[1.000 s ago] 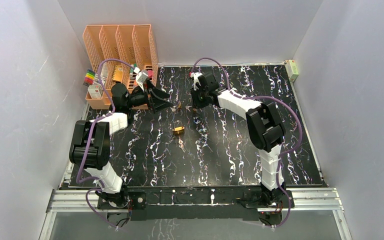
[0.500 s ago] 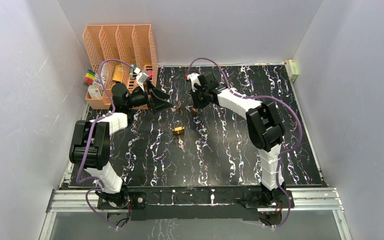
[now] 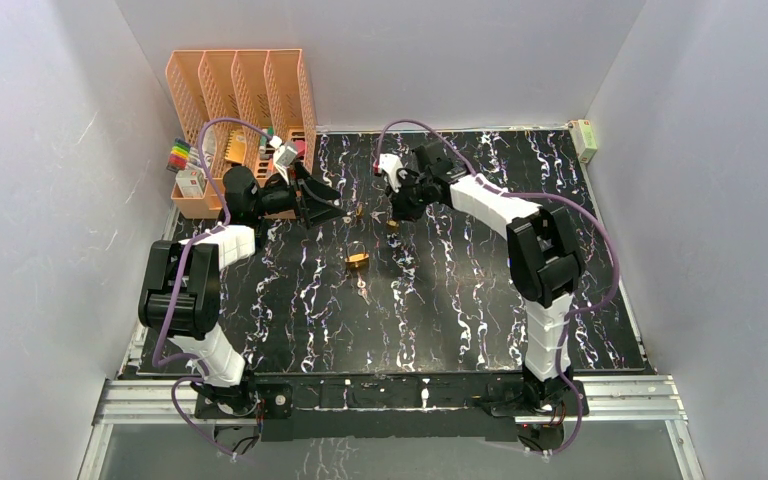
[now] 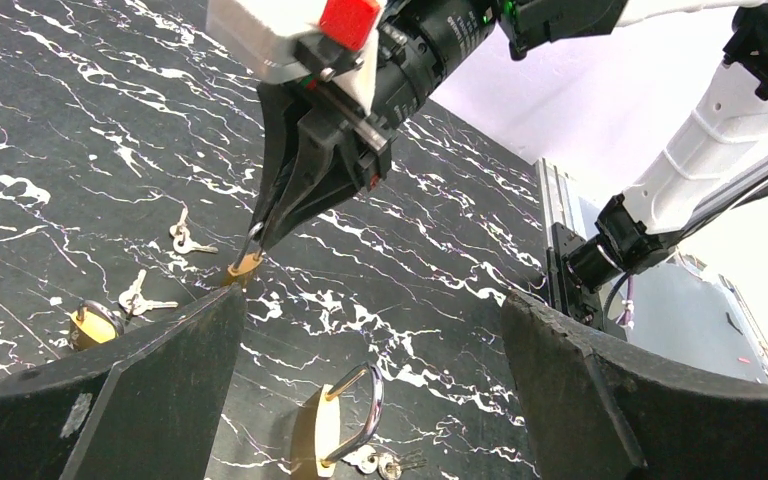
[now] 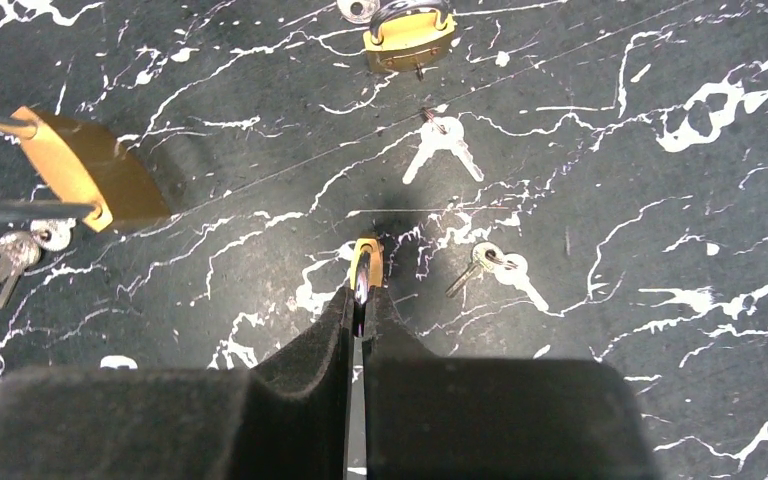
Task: Lock with the key
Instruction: Move the lock to the center of the board.
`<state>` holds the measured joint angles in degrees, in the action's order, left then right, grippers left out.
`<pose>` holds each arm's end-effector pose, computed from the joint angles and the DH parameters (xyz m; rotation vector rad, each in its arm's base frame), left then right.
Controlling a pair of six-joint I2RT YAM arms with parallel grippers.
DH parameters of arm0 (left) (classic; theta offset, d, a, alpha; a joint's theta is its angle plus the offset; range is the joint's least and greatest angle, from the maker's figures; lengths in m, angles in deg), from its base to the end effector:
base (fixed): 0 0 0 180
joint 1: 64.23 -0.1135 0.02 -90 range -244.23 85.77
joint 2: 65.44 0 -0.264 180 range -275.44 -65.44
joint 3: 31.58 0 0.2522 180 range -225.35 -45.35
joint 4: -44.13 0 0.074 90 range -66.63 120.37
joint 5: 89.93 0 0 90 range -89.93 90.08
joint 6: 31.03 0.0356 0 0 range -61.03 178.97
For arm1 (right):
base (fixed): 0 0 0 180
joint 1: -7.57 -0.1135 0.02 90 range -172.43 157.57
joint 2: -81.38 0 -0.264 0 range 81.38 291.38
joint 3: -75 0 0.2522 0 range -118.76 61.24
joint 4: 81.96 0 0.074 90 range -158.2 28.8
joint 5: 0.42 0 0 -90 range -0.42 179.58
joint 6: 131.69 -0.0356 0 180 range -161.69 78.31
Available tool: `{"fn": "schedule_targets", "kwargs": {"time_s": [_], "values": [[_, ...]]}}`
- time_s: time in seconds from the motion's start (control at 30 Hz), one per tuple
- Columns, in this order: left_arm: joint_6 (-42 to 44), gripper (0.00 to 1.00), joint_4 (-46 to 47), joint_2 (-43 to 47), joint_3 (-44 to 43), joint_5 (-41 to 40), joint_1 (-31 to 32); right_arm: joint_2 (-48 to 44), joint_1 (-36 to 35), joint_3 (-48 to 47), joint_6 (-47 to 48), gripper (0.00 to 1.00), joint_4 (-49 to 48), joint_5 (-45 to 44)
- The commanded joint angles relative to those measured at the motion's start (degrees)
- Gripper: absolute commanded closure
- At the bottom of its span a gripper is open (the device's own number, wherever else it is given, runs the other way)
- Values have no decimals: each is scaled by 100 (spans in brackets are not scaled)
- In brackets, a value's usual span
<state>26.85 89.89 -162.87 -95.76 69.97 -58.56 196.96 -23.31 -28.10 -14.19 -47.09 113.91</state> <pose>0.3442 -0.0678 0.2557 0.7719 1.4621 -1.3275 0.3807 0.2447 0.2188 -1.3240 1.9628 0.5355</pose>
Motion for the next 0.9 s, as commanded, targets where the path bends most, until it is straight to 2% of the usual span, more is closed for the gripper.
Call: {"fn": "schedule_targets", "kwargs": {"time_s": [0.0,0.57,0.73,0.87], "values": [[82,2,88,93,-188,201,-40,-438,65,39,506,100,-34,586],[80,2,90,61,-186,260,-40,-474,-71,379,789,100,75,391],[83,2,90,53,-197,287,-40,-484,-118,420,804,83,51,237],[83,2,90,66,-191,289,-40,-647,-119,450,750,76,-141,315]]}}
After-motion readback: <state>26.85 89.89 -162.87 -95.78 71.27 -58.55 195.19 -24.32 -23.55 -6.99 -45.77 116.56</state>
